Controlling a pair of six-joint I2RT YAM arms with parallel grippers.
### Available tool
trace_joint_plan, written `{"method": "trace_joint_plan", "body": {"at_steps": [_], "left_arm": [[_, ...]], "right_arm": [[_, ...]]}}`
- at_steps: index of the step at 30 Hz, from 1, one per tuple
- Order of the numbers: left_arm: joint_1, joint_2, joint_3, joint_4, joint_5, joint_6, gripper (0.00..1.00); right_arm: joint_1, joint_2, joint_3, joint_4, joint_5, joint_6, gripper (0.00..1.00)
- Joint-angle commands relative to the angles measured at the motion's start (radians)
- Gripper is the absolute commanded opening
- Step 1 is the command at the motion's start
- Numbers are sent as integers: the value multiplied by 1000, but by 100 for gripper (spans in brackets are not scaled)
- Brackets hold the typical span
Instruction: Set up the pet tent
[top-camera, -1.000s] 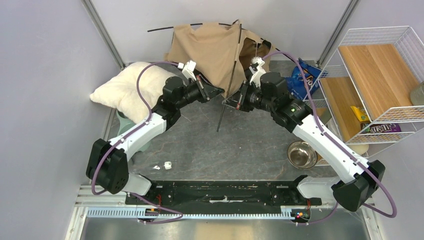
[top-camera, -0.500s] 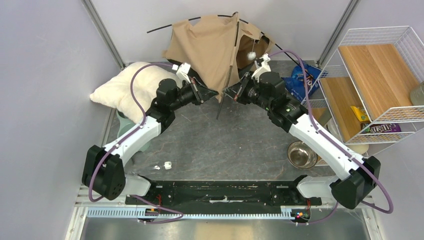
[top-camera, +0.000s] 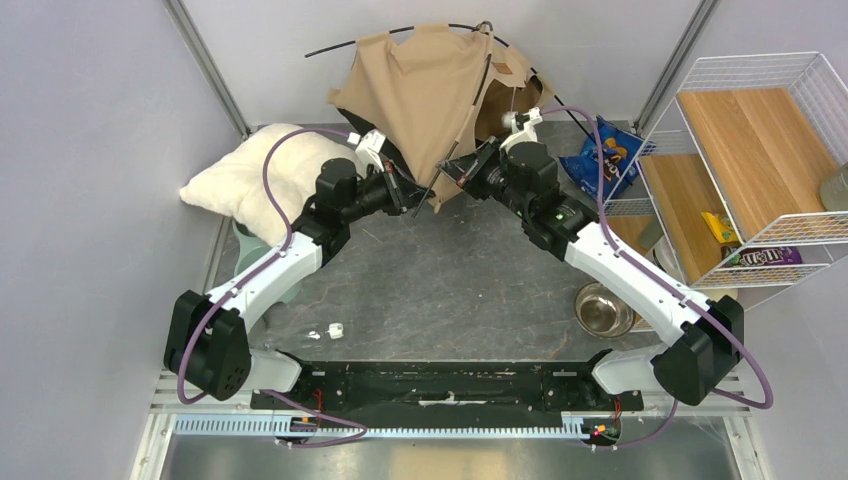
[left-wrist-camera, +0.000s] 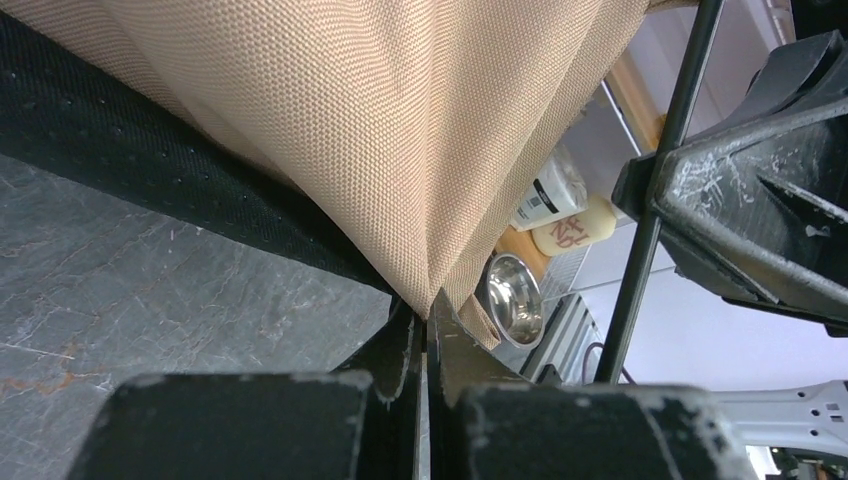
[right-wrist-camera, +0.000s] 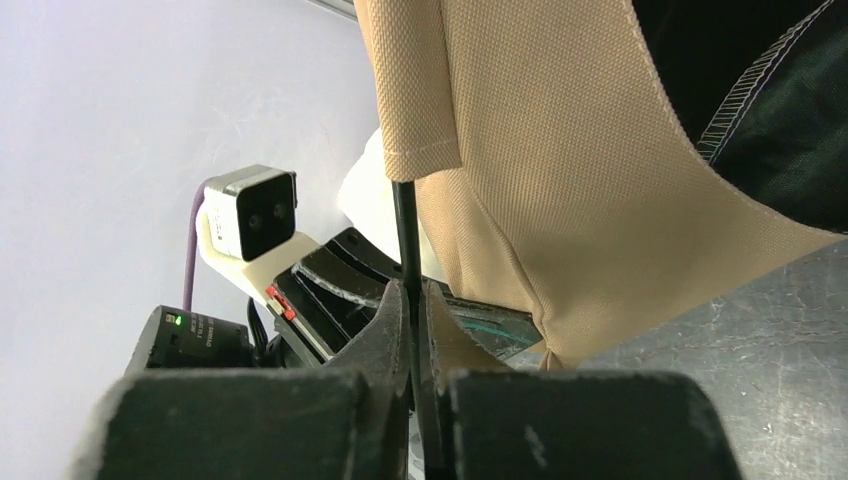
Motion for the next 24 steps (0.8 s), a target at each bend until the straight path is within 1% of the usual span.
{"method": "trace_joint_plan", "body": {"at_steps": [1,8,14,24], "left_arm": [[-10,-27,-31,-230,101,99,2],[-9,-42,-41,-268,151,181,2],[-9,-55,-51,-278,174,204,2],[-8,-48,-38,-405,78,363,2]], "right_arm": [[-58,2,54,224,315,56,0],[-63,17,89,199,382,14,0],[-63,51,101,208,409,40,0],[-70,65,128,218,397,112,0]]}}
